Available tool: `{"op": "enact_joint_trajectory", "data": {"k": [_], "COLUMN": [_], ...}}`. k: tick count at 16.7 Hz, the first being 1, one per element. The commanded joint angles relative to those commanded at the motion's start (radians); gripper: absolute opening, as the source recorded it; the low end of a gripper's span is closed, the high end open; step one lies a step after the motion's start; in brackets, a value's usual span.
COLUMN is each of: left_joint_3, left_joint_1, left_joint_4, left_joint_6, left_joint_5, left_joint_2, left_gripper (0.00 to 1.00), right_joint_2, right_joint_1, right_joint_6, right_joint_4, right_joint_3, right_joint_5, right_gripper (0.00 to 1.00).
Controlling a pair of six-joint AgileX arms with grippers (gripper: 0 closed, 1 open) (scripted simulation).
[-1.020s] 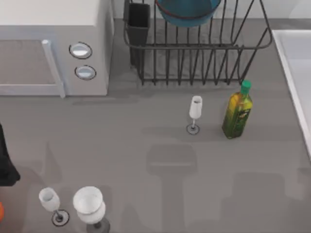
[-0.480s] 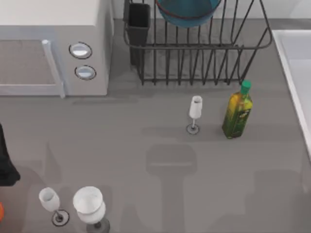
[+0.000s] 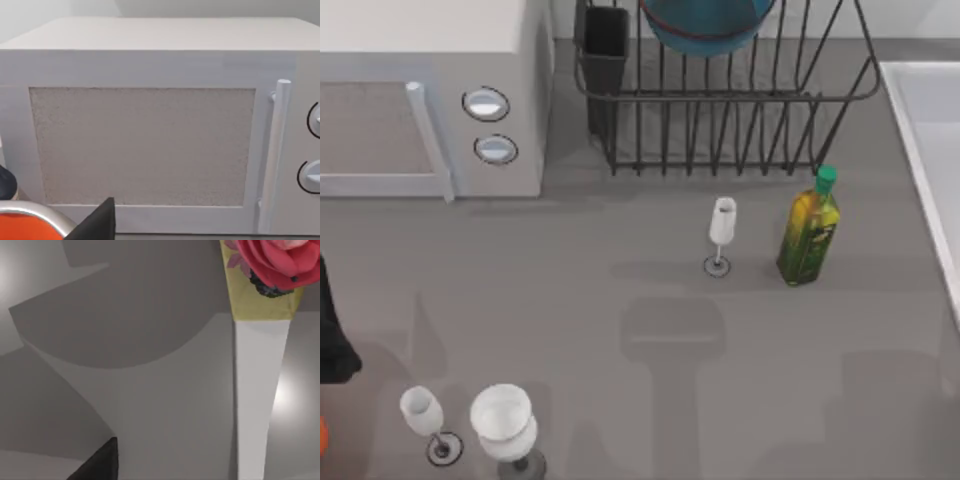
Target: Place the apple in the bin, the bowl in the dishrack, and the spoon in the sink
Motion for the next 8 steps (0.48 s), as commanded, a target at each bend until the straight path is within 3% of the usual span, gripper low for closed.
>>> {"op": "enact_joint_trajectory", "data": {"k": [8], "left_joint_3": [0.000], "left_joint_1": [0.000], "left_joint_4": [0.000], "left_joint_6": [0.000], "left_joint_5": [0.000], "left_joint_2": [0.000], "left_gripper": [1.00], "right_joint_2": [0.000], "right_joint_1": [0.000], "right_joint_6": [0.000], "right_joint_4": [0.000], "right_joint_3": [0.000], "right_joint_5": [0.000], "right_gripper": [0.25]}}
